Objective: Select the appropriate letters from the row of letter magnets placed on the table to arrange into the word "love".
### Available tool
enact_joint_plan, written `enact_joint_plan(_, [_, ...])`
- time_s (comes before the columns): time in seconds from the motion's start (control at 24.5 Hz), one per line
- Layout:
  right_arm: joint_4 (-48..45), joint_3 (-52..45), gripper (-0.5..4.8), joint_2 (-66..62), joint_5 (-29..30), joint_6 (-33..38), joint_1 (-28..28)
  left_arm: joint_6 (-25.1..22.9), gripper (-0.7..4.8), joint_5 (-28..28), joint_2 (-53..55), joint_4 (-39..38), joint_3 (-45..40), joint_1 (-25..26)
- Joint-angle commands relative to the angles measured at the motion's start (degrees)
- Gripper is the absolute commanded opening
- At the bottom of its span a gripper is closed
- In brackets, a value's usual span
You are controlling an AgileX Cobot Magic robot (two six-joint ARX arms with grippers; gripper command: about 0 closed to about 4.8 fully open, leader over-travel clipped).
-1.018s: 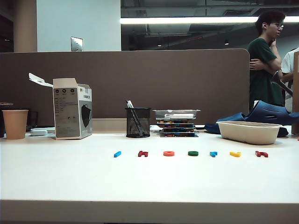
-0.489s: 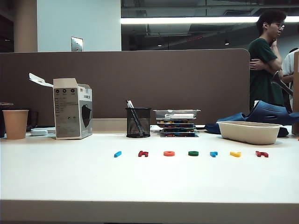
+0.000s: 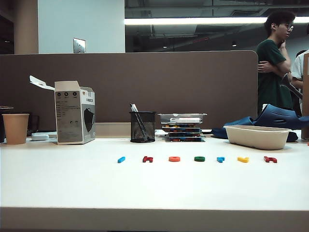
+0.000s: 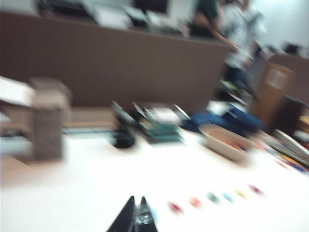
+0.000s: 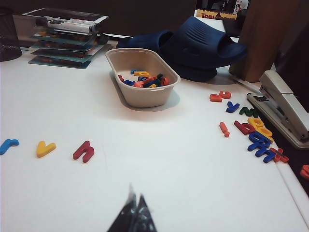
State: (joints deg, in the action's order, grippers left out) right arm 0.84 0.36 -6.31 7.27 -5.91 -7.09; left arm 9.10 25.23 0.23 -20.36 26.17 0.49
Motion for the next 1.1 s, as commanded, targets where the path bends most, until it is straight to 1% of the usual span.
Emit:
enact_joint_plan(0.04, [-1.1, 0.1, 0.0, 0.0, -0.3, -0.2, 0.0, 1.0, -0.05, 7.7, 0.6, -15.0, 8.0, 0.0])
enact_joint_plan(0.08, [-1.0, 0.1, 0.0, 0.0, -0.3, -0.2, 0.0, 2.8, -0.05, 8.0, 1.0, -18.1, 11.2, 0.0])
enact_joint_plan(0.12, [-1.1, 0.1, 0.0, 0.0, -0.1, -0.2, 0.0, 6.0, -0.05, 7.9, 2.2, -21.6, 15.6, 0.0])
enact_joint_plan(0.16, [-1.1, 0.1, 0.0, 0.0, 0.0, -0.2, 0.0, 6.8, -0.05, 7.9, 3.1, -23.4, 17.9, 0.0])
enact_joint_plan(0.2, [-1.1, 0.1, 0.0, 0.0, 0.3, -0.2, 0.0, 7.6, -0.05, 7.8, 5.8, -27.7, 23.1, 0.0])
enact_joint_plan(0.24, [-1.1, 0.1, 0.0, 0.0, 0.3, -0.1, 0.0, 7.6, -0.05, 7.8, 7.7, -30.4, 26.1, 0.0])
enact_joint_plan(0.29, [-1.1, 0.1, 0.0, 0.0, 0.3, -0.1, 0.0, 7.2, -0.05, 7.8, 11.3, -34.7, 31.1, 0.0])
enact_joint_plan(0.33, [-1.1, 0.1, 0.0, 0.0, 0.3, -0.1, 0.0, 6.5, -0.05, 7.8, 13.1, -37.0, 33.5, 0.0])
enact_joint_plan(0.41, [-1.1, 0.1, 0.0, 0.0, 0.3, -0.1, 0.0, 3.3, -0.05, 7.4, 17.6, -42.3, 39.1, 0.0])
enact_joint_plan(0.57, [-1.1, 0.1, 0.0, 0.0, 0.3, -0.1, 0.0, -1.9, -0.05, 3.6, 26.2, -52.0, 49.5, 0.0])
enact_joint_plan(0.65, [-1.1, 0.1, 0.0, 0.0, 0.3, -0.1, 0.0, -3.3, -0.05, 2.5, 31.0, -56.2, 54.9, -0.2])
enact_joint_plan(0.73, [-1.0, 0.1, 0.0, 0.0, 0.3, -0.1, 0.0, -2.9, -0.05, 2.4, 33.4, -56.2, 57.0, -1.7])
enact_joint_plan(0.9, [-1.1, 0.1, 0.0, 0.0, 0.3, -0.1, 0.0, 0.8, -0.05, -0.3, 35.2, -55.8, 56.7, -6.0])
enact_joint_plan(0.98, [-1.1, 0.1, 0.0, 0.0, 0.3, -0.1, 0.0, 1.3, -0.05, -2.8, 36.2, -55.6, 56.7, -9.6])
enact_joint_plan(1.06, [-1.1, 0.1, 0.0, 0.0, 0.3, -0.1, 0.0, 3.6, -0.05, -3.1, 37.4, -54.1, 56.7, -13.1])
enact_joint_plan(1.1, [-1.1, 0.1, 0.0, 0.0, 0.3, -0.1, 0.0, 3.7, -0.05, -3.3, 37.9, -53.1, 56.7, -14.3])
